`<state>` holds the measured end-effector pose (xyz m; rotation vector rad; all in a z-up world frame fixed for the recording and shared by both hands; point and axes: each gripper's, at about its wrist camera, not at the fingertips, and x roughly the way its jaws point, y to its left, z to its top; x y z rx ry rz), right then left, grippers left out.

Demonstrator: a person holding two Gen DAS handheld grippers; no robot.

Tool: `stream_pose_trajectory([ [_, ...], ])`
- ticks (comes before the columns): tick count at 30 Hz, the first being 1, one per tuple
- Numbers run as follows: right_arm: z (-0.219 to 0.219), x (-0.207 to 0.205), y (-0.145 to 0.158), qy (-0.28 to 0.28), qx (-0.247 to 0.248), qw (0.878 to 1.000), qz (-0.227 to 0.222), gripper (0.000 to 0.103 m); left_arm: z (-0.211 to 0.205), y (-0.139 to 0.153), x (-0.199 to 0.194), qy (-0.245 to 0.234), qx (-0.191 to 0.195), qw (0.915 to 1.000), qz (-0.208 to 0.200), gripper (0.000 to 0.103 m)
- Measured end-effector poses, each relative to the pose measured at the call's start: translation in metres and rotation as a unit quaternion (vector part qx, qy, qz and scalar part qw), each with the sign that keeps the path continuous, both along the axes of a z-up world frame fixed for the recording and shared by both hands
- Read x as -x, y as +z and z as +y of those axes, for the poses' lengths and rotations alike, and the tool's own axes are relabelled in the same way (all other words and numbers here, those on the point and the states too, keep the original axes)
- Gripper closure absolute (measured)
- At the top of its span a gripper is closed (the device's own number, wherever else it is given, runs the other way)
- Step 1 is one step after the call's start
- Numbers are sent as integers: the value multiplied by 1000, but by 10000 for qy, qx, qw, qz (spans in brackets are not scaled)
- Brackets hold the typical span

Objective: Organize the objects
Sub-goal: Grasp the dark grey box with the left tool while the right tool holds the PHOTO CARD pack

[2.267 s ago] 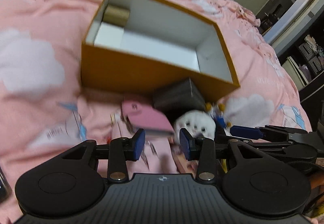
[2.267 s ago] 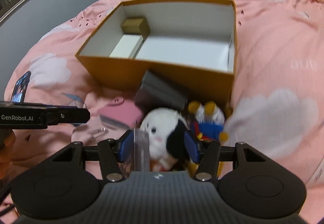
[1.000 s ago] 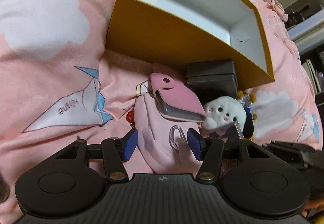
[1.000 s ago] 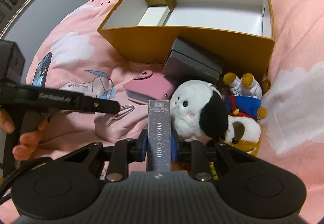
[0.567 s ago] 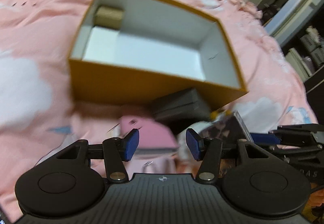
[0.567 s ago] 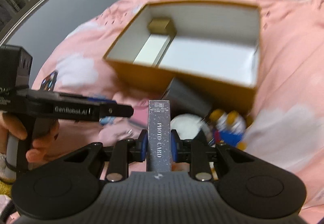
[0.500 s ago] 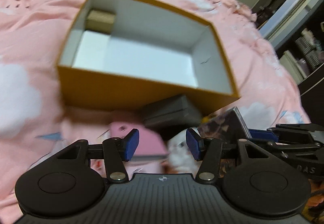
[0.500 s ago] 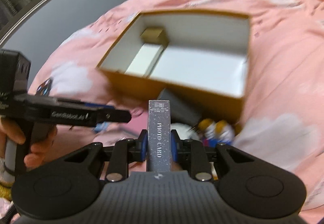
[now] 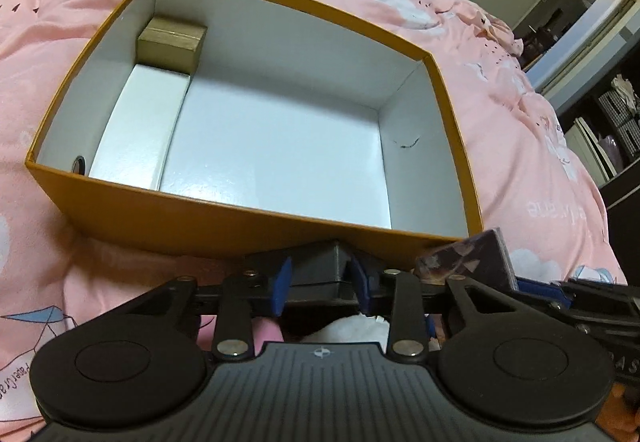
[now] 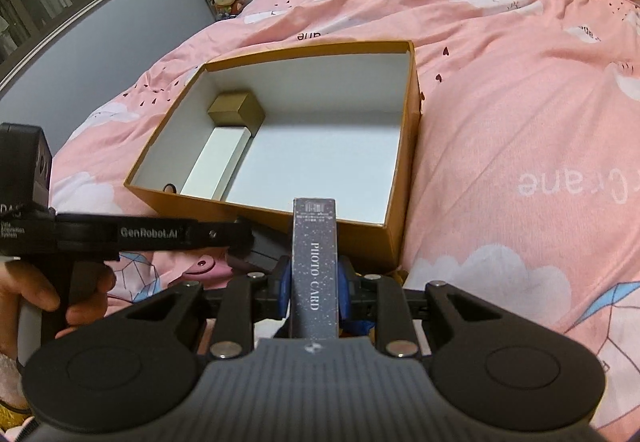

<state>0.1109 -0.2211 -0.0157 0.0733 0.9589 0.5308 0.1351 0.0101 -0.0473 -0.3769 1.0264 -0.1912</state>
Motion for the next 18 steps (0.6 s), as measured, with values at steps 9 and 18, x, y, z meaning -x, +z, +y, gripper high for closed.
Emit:
stream_pose_trajectory([
  [9, 5, -5, -10, 42, 48, 9999, 139, 79, 2, -10, 17, 25, -481, 9976, 492, 97],
  [18, 8, -10, -25, -88, 228, 9993, 298, 79, 21, -5, 39, 82, -236, 9992, 304, 85],
])
